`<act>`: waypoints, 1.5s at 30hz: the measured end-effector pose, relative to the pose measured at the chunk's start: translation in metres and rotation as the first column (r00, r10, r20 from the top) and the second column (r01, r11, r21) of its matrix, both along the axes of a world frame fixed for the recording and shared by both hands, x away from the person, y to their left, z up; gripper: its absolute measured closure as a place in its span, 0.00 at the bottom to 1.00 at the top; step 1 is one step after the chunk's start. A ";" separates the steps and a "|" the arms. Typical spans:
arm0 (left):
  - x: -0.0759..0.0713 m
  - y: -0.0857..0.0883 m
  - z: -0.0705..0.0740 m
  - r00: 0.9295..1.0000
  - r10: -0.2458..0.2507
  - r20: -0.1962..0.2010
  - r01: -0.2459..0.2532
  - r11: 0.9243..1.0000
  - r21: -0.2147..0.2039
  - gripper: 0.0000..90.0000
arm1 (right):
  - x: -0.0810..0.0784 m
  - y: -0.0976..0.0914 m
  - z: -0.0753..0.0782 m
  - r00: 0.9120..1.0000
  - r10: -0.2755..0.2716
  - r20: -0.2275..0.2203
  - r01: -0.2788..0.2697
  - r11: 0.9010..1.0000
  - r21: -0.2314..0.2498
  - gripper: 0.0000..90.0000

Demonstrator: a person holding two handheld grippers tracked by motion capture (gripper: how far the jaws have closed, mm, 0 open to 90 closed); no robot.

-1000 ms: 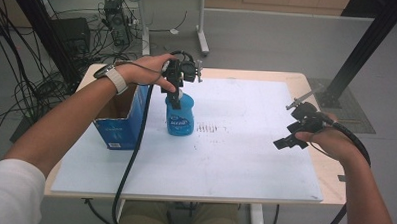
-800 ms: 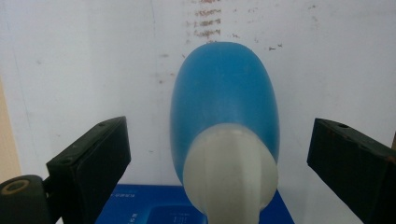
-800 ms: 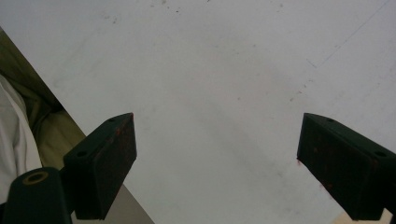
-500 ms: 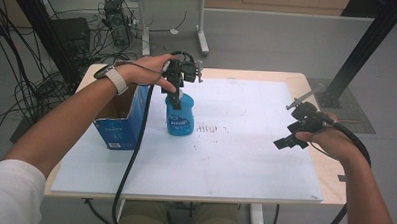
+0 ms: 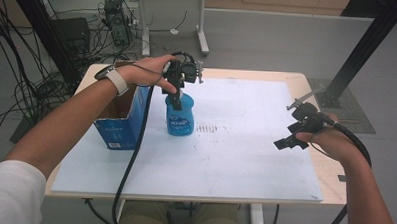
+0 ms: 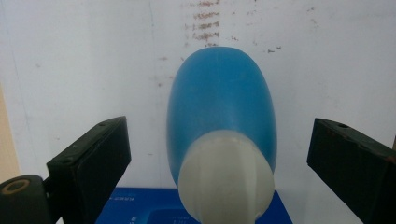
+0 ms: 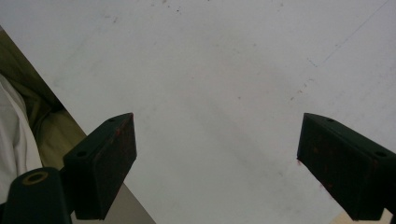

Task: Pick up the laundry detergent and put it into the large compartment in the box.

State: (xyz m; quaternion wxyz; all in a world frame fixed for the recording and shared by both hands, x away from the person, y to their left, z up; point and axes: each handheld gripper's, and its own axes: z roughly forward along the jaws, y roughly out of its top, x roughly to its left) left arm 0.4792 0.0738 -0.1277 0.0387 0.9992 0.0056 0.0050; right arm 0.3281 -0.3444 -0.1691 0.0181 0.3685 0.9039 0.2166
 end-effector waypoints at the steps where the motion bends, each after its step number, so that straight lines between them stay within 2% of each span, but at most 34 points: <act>1: 0.000 0.000 0.000 1.000 0.000 0.000 0.000 1.000 0.001 0.07 | 0.000 0.000 0.000 1.000 -0.001 0.001 0.001 1.000 0.000 0.13; 7: 0.000 0.001 -0.002 1.000 0.002 0.002 -0.002 1.000 -0.005 0.07 | 0.000 -0.001 0.000 1.000 0.001 0.002 -0.001 1.000 0.000 0.13; 17: 0.002 -0.001 -0.010 1.000 0.004 -0.005 -0.004 1.000 0.009 0.07 | -0.001 -0.002 -0.002 1.000 -0.002 -0.001 0.002 1.000 0.002 0.13; 32: 0.003 0.001 -0.021 1.000 0.006 -0.007 -0.006 1.000 -0.003 0.07 | 0.000 -0.002 -0.006 1.000 -0.001 -0.005 0.001 1.000 0.007 0.13; 45: 0.002 -0.006 -0.032 1.000 0.003 -0.009 -0.003 1.000 0.021 0.08 | -0.002 -0.004 -0.007 1.000 -0.004 -0.005 0.004 1.000 0.009 0.13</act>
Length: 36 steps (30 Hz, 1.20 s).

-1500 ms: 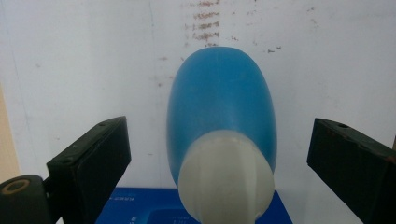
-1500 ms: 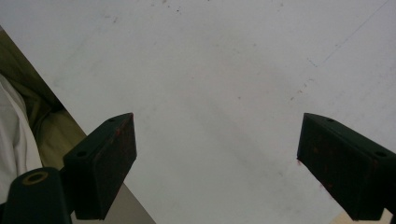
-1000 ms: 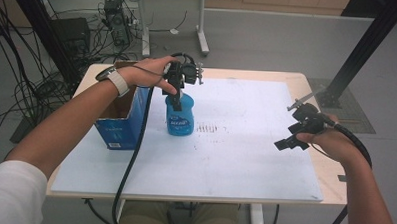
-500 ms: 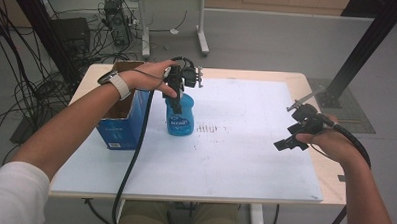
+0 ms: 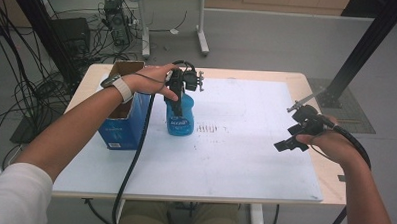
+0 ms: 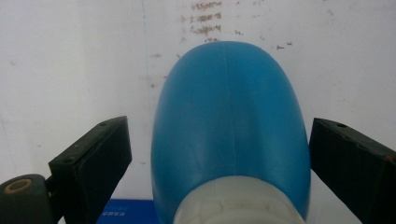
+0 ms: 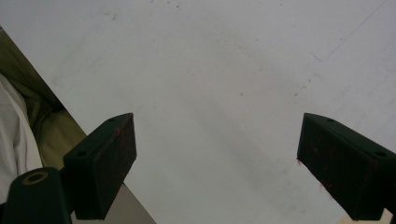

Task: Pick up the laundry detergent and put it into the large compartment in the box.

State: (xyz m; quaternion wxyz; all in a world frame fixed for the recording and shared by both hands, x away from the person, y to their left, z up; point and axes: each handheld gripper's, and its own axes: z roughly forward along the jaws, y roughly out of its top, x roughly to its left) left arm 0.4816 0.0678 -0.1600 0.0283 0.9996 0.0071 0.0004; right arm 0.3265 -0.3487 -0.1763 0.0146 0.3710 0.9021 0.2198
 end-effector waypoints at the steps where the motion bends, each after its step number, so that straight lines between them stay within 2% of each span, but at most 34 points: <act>1: 0.000 0.000 -0.001 1.000 0.001 0.000 -0.001 1.000 0.001 0.08 | 0.000 0.000 0.000 1.000 0.001 -0.001 -0.001 1.000 -0.002 0.13; 16: -0.003 -0.001 -0.004 1.000 -0.004 0.017 0.004 1.000 0.003 0.12 | -0.001 0.000 0.000 1.000 0.005 0.003 -0.005 1.000 0.003 0.13; 21: -0.004 -0.003 -0.004 1.000 -0.003 0.018 0.003 1.000 0.012 0.12 | -0.002 0.000 0.000 1.000 0.006 0.005 -0.006 1.000 0.005 0.13; 30: -0.001 -0.001 -0.003 1.000 -0.005 0.008 0.005 1.000 0.001 0.13 | -0.003 0.002 0.003 1.000 0.004 0.007 -0.004 1.000 0.004 0.13; 31: 0.000 0.001 -0.002 1.000 -0.010 0.000 0.010 1.000 -0.005 0.17 | -0.003 0.002 0.003 1.000 0.007 0.009 -0.007 1.000 0.002 0.13; 32: 0.001 0.002 -0.001 1.000 -0.012 -0.005 0.012 1.000 -0.013 0.27 | -0.002 0.002 0.003 1.000 0.009 0.010 -0.009 1.000 0.002 0.13; 34: -0.001 0.000 -0.002 1.000 -0.014 0.006 0.014 1.000 0.003 0.25 | -0.002 0.002 0.003 1.000 0.007 0.009 -0.007 1.000 0.002 0.13; 36: -0.001 0.001 -0.003 1.000 -0.012 0.005 0.012 1.000 0.000 0.27 | -0.002 0.003 0.003 1.000 0.008 0.008 -0.008 1.000 0.002 0.13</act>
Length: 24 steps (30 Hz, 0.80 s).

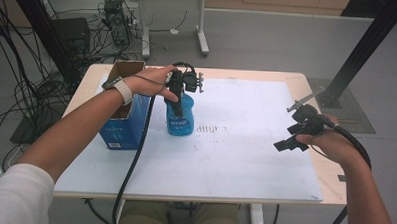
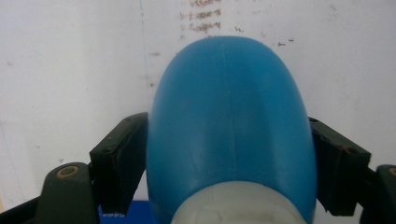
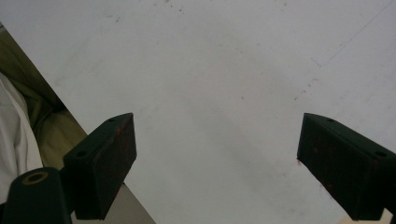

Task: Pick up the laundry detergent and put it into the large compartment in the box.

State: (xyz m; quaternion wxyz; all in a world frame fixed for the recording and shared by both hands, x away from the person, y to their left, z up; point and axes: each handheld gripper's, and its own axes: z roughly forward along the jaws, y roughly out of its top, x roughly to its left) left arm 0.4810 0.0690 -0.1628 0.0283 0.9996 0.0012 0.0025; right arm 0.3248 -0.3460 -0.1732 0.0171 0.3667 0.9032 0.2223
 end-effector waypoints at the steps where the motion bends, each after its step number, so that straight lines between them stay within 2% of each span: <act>1: 0.000 0.001 0.000 1.000 0.005 -0.001 -0.005 1.000 -0.003 0.27 | 0.000 0.000 0.000 1.000 0.003 0.001 -0.003 1.000 0.000 0.13; 11: -0.001 0.000 -0.001 1.000 0.002 0.005 -0.002 1.000 -0.002 0.32 | 0.000 0.000 0.000 1.000 -0.001 -0.001 0.001 1.000 0.001 0.13; 18: 0.002 0.000 0.000 1.000 0.006 -0.007 -0.007 1.000 -0.006 0.33 | 0.000 0.000 -0.001 1.000 0.001 0.000 -0.001 1.000 0.002 0.13; 19: 0.002 0.001 0.000 1.000 0.003 -0.008 -0.003 1.000 -0.010 0.41 | 0.000 0.000 -0.001 1.000 0.001 -0.001 -0.001 1.000 0.001 0.13; 24: 0.001 0.000 0.000 1.000 0.004 -0.005 -0.004 1.000 -0.005 0.42 | 0.000 -0.001 -0.001 1.000 0.004 0.001 -0.004 1.000 -0.001 0.13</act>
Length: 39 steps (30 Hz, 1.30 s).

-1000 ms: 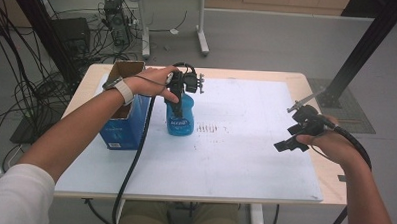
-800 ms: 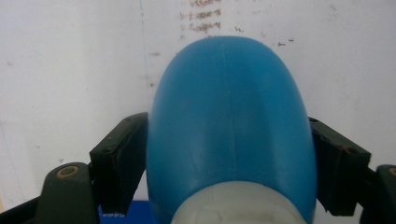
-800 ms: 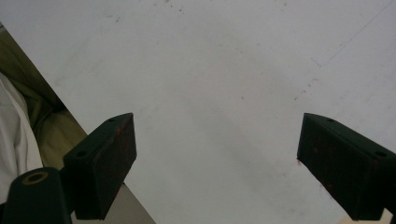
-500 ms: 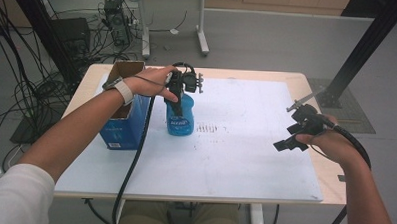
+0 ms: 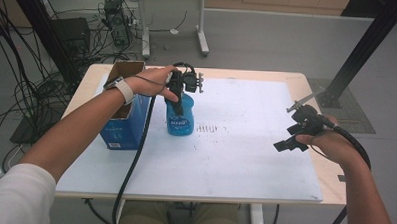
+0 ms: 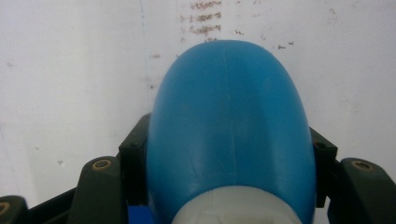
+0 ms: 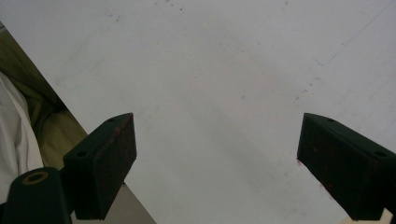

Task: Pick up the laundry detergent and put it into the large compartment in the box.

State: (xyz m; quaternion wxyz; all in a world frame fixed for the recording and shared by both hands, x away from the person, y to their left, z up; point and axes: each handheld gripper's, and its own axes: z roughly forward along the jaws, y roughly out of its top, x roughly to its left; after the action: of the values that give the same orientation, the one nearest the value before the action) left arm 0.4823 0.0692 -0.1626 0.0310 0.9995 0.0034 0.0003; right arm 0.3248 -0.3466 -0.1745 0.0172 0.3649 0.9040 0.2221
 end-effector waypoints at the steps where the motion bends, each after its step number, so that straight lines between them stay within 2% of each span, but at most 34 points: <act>1: 0.000 0.000 0.000 1.000 0.003 0.000 -0.003 1.000 -0.002 0.42 | 0.000 0.000 0.000 1.000 0.000 0.001 0.000 1.000 0.001 0.13; 39: -0.002 0.001 0.000 1.000 0.017 0.006 -0.017 1.000 -0.004 0.42 | -0.002 0.003 0.004 1.000 -0.002 0.004 0.002 1.000 -0.004 0.13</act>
State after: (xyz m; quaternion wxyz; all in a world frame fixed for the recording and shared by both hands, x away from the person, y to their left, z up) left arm 0.4799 0.0700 -0.1628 0.0328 0.9994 0.0117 0.0037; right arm 0.3232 -0.3440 -0.1705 0.0198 0.3653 0.9041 0.2207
